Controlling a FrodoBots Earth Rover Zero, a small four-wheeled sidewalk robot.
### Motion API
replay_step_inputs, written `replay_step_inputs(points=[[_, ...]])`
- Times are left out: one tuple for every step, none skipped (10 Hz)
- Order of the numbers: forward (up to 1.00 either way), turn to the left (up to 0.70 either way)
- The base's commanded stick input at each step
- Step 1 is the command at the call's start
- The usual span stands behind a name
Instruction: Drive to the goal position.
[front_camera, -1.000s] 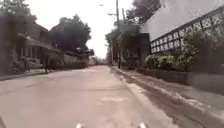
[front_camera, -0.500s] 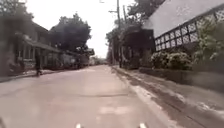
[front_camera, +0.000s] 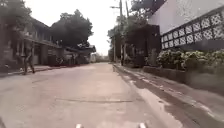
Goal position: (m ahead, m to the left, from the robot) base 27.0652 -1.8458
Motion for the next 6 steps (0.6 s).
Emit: replay_step_inputs(points=[[0.85,0.0],[0.85,0.0],[0.85,0.0],[0.85,0.0],[0.85,0.0],[0.85,0.0]])
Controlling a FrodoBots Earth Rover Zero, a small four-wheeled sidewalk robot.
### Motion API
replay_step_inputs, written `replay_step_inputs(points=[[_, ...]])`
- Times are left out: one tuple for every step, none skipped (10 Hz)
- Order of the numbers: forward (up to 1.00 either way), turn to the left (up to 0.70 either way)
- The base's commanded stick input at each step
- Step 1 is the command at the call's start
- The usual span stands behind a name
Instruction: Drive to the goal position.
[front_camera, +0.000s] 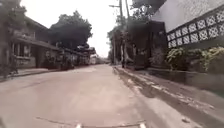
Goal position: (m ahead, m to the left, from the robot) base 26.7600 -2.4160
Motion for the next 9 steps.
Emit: replay_step_inputs(points=[[0.85,0.0],[0.85,0.0],[0.85,0.0],[0.85,0.0],[0.85,0.0],[0.85,0.0],[0.85,0.0],[0.85,0.0],[0.85,0.0]])
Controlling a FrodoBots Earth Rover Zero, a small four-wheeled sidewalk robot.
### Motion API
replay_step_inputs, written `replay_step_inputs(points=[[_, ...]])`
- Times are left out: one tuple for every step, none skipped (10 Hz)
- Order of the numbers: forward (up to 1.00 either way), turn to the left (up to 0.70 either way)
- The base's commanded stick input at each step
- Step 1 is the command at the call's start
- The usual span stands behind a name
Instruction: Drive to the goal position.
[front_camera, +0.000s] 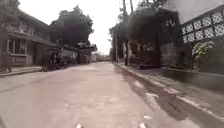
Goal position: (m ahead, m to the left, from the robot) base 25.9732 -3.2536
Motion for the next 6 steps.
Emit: replay_step_inputs(points=[[0.85,0.0],[0.85,0.0],[0.85,0.0],[0.85,0.0],[0.85,0.0],[0.85,0.0]])
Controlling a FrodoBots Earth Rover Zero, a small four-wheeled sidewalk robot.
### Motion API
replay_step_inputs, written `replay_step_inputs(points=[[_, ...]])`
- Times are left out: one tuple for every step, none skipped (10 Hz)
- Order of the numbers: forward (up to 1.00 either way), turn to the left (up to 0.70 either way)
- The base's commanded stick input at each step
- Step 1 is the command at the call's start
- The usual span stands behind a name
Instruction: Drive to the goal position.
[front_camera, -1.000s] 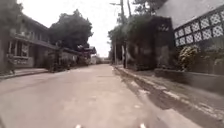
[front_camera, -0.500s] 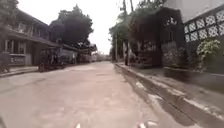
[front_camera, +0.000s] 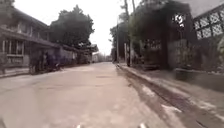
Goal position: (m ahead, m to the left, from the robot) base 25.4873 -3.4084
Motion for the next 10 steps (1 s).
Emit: replay_step_inputs(points=[[0.85,0.0],[0.85,0.0],[0.85,0.0],[0.85,0.0],[0.85,0.0],[0.85,0.0],[0.85,0.0],[0.85,0.0],[0.85,0.0],[0.85,-0.3]])
